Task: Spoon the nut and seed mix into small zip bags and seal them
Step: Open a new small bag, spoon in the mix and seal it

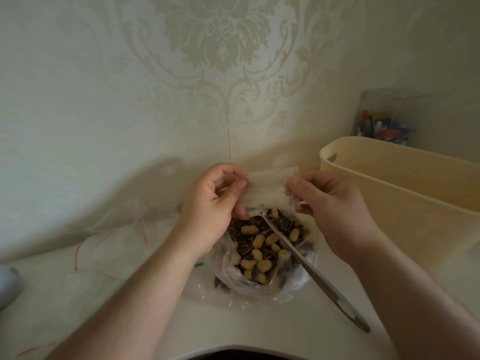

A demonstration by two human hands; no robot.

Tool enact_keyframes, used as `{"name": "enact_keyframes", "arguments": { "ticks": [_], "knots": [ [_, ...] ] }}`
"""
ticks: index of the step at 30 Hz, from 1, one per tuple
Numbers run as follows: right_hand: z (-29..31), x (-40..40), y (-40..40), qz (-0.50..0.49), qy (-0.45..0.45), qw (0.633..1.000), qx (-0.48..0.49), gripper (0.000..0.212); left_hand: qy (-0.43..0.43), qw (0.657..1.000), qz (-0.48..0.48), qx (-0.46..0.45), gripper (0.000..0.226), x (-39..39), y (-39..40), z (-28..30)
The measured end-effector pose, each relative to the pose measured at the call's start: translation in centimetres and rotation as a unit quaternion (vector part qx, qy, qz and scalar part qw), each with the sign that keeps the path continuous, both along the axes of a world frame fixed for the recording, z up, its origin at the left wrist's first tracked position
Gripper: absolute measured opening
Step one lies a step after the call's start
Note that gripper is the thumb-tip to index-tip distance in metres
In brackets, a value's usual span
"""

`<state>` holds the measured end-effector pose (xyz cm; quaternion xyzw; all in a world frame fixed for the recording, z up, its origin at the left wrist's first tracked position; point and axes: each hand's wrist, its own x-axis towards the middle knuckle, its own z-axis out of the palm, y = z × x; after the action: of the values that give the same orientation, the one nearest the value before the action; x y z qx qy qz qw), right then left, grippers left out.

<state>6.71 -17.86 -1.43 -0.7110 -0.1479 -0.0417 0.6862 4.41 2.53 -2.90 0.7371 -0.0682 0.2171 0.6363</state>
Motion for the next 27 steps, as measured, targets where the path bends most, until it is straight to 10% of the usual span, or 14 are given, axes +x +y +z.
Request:
{"name": "enact_keyframes", "arguments": {
  "ticks": [4, 8, 11, 27],
  "knots": [
    [0.1, -0.4, 0.3, 0.000, -0.021, 1.000, -0.003, 0.027, -0.035, 0.991, 0.071, 0.109, 0.014, 0.0, 0.6, 0.1],
    [0.2, -0.7, 0.4, 0.043, -0.065, 0.996, -0.044, 0.031, -0.083, 0.927, 0.006, 0.366, 0.095, -0.5, 1.3, 0.4],
    [-0.3, -0.7, 0.3, 0.043, -0.138, 0.978, -0.148, 0.032, -0.089, 0.882, 0.021, 0.462, 0.113, -0.6, 0.8, 0.3],
    [-1.0, -0.7, 0.4, 0.060, -0.211, 0.944, -0.248, 0.034, -0.020, 0.927, -0.056, 0.370, 0.076, -1.1, 1.3, 0.8]
  ]
}}
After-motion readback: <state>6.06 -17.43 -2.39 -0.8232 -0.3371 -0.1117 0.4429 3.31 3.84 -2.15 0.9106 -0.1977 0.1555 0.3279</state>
